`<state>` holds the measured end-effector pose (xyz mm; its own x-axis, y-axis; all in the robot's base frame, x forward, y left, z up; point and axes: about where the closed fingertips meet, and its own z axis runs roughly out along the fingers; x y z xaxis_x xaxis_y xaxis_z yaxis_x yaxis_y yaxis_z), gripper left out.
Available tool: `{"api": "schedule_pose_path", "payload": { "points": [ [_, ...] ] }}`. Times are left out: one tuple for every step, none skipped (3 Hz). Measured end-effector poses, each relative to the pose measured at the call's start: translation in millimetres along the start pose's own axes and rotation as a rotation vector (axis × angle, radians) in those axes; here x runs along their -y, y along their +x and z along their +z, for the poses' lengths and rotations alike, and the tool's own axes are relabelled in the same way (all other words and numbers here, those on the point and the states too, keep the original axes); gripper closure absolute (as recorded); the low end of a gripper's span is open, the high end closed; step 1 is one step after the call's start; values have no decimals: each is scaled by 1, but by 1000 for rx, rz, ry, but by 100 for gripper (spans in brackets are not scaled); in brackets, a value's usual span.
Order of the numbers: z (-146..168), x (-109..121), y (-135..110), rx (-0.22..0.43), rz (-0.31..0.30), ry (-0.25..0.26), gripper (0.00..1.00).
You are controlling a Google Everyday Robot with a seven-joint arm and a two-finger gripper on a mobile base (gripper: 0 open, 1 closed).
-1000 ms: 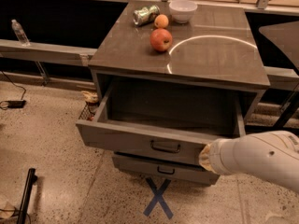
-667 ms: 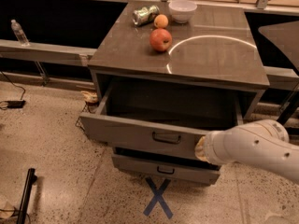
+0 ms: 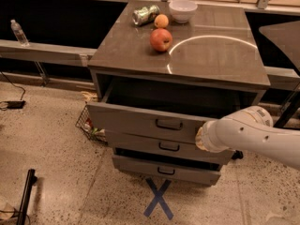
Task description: Close top drawer
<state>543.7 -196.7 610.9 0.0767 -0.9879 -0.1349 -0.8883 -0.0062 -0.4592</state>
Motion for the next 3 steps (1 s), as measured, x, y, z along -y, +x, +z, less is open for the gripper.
{"api": "schedule_pose_path", "payload": {
  "points": [
    [9, 16, 10, -20, -18, 8, 100],
    [16, 27, 20, -32, -11, 1, 100],
    [21, 38, 31, -33, 0, -8, 100]
  ]
}}
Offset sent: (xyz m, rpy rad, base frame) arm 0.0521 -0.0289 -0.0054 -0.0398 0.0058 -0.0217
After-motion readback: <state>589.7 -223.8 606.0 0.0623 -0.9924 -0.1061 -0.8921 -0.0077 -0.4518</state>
